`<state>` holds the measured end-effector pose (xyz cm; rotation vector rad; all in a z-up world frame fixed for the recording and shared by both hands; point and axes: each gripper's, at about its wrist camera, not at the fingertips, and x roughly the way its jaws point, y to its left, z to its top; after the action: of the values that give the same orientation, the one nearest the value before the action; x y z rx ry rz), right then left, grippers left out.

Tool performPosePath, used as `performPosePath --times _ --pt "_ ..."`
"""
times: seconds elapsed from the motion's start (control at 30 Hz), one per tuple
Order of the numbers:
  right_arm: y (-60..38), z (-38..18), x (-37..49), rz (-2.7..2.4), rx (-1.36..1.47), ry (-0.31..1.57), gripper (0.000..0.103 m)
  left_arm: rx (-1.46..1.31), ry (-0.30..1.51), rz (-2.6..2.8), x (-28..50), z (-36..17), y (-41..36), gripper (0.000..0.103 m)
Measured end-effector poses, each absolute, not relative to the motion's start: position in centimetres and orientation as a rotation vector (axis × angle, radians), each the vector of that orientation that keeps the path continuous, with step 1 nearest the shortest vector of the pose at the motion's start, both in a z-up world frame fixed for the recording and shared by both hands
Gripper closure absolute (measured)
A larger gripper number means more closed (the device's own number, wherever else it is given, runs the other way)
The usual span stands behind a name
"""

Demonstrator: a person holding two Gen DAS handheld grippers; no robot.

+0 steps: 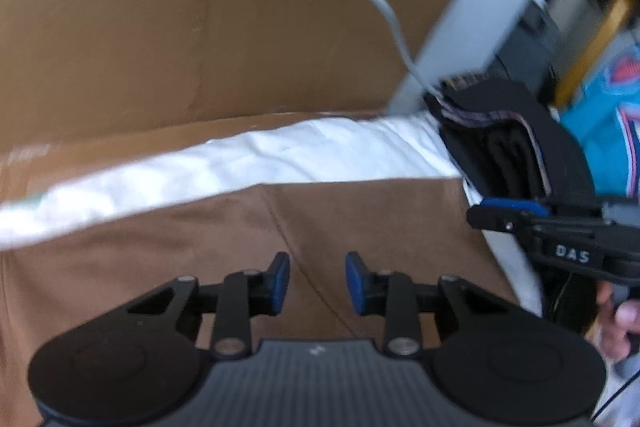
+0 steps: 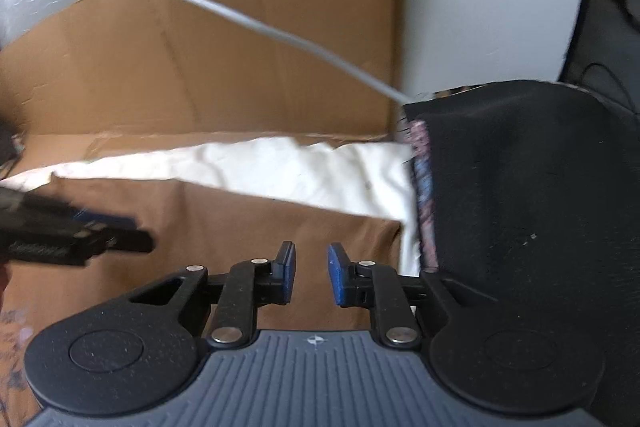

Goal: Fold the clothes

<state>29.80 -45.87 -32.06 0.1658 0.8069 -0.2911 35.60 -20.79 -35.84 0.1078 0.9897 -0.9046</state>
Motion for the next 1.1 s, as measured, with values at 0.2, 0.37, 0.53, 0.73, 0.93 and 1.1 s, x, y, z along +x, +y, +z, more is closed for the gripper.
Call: performPosePath --times 0.2,0.37,0.53,0.73,0.93,1.1 --pt "-45.8 -33.8 31.2 -0.443 0.079 0.81 0.081 0.069 1.011 -0.88 34.4 -37.0 -19.1 0.075" --pt "-45.8 -35.1 32.9 -0.533 0.03 0.842 0.081 0.038 0.991 -0.901 33.8 -36.5 -18.6 0.075" --pt "-46.1 -36.2 34.3 -0.531 0.008 0.894 0.08 0.021 0.988 -0.911 33.6 -36.3 -18.2 0.075" --pt "-46.7 -37.2 35.7 -0.508 -0.027 0.936 0.082 0.011 1.001 -0.908 33.4 -36.6 -17.3 0.075" --pt "-46.4 -37.9 36.5 -0.492 -0.196 0.948 0.094 0.014 1.008 -0.907 33.1 -36.9 -17.0 0.075" --pt "-46.6 -38.4 37.3 -0.493 -0.295 0.952 0.094 0.026 1.01 -0.914 32.9 -37.0 -17.0 0.075"
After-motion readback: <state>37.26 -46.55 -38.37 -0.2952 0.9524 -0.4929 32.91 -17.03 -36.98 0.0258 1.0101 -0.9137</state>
